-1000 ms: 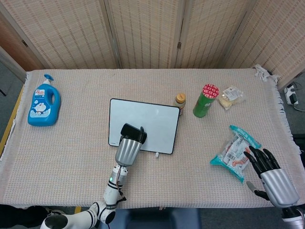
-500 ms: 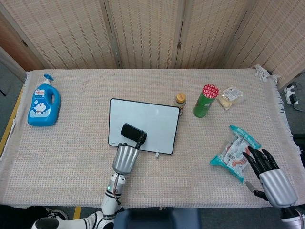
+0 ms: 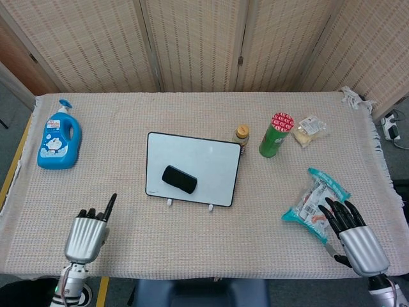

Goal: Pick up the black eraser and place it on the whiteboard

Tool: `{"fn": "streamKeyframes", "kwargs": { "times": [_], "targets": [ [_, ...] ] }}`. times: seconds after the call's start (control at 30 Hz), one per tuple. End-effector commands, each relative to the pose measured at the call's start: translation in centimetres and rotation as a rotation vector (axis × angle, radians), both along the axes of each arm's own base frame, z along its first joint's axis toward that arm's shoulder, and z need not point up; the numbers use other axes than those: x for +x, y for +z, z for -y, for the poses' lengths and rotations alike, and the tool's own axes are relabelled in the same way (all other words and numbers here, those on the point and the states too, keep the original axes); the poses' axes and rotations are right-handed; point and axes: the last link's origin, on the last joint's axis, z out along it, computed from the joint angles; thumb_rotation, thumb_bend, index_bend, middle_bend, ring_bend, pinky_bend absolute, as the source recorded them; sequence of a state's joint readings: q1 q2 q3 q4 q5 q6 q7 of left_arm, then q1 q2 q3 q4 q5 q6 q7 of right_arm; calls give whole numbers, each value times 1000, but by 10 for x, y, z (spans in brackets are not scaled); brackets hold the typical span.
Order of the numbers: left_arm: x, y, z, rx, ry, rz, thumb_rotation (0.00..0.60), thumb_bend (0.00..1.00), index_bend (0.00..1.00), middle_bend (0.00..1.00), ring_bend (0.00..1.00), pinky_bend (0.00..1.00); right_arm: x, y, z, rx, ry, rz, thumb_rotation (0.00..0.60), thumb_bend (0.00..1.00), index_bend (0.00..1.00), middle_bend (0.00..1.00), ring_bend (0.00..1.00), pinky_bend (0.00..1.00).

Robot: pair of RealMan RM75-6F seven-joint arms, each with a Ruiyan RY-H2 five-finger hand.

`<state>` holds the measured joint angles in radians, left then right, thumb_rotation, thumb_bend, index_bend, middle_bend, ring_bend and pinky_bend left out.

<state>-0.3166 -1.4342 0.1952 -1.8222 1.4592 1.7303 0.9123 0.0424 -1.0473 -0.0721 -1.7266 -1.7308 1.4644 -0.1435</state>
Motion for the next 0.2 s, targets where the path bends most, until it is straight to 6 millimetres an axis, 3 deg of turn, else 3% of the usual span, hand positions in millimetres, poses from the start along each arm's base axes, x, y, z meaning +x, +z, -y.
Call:
{"fn": "streamKeyframes", "kwargs": {
  "times": [0.03, 0.1, 0.2],
  "targets": [
    [-47, 50, 48, 44, 197, 86, 600, 279, 38, 242, 99, 79, 0, -2, 3, 3, -3, -3, 600, 307, 0, 0, 65, 0],
    [-60, 56, 57, 82, 222, 138, 600, 279, 26, 117, 13, 2, 0, -3, 4, 3, -6, -5, 600, 306, 0, 0, 66, 0],
    [-74, 63, 62, 120, 254, 194, 600, 279, 7, 30, 0, 0, 1, -4, 7, 4, -6, -5, 600, 306, 0, 0, 67, 0]
  ]
}}
